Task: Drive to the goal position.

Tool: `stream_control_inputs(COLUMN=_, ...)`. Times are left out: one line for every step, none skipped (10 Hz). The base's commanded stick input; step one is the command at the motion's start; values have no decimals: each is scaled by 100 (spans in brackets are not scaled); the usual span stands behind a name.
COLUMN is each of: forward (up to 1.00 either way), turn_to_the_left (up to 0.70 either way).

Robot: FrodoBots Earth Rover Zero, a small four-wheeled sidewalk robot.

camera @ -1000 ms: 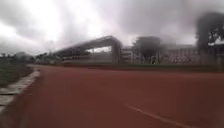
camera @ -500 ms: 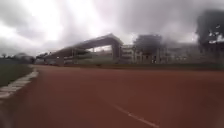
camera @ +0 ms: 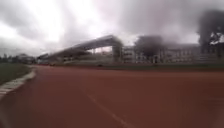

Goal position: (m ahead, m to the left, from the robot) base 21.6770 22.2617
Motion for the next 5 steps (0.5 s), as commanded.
stream_control_inputs(forward=70, turn_to_the_left=0)
stream_control_inputs(forward=70, turn_to_the_left=0)
stream_control_inputs(forward=70, turn_to_the_left=0)
stream_control_inputs(forward=70, turn_to_the_left=0)
stream_control_inputs(forward=70, turn_to_the_left=0)
